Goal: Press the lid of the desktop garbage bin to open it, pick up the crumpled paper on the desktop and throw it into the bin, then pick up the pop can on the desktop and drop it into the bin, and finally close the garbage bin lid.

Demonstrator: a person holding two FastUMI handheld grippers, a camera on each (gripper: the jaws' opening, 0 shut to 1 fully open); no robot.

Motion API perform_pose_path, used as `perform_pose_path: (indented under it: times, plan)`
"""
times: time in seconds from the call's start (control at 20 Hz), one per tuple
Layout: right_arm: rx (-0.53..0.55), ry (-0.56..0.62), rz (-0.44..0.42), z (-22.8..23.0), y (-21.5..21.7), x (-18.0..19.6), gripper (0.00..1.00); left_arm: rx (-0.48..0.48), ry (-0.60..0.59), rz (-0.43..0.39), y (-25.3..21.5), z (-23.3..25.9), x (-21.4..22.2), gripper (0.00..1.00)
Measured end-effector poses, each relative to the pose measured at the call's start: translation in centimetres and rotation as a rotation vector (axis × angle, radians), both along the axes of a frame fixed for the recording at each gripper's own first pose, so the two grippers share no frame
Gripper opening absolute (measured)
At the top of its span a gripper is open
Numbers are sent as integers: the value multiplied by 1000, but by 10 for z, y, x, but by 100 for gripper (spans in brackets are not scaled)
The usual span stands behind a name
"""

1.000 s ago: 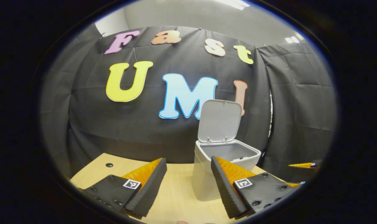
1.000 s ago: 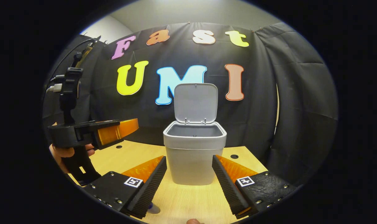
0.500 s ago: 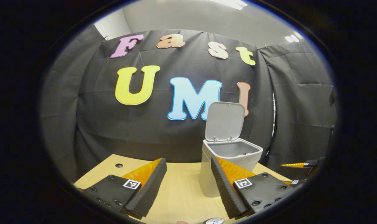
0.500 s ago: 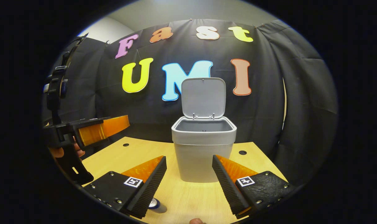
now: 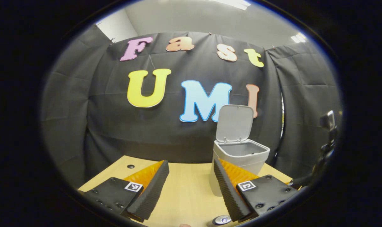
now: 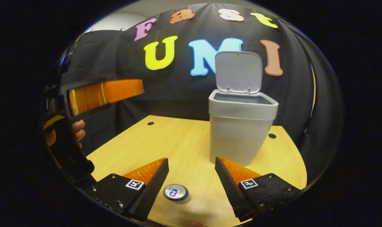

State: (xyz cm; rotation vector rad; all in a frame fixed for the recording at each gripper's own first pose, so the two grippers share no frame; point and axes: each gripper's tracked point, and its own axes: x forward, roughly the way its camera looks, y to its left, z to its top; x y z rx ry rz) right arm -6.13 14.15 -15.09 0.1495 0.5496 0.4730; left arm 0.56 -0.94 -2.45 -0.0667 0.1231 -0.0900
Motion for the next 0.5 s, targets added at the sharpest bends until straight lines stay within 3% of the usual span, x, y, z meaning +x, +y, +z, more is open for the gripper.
perform_pose_path:
  times: [0.2, 0.5]
  plan:
    - [-21, 128, 84, -29, 19, -14, 95, -11, 5, 28, 15, -1, -8, 92]
    - [-52, 272, 128, -64, 30, -30, 95, -23, 25, 35, 21, -13, -8, 92]
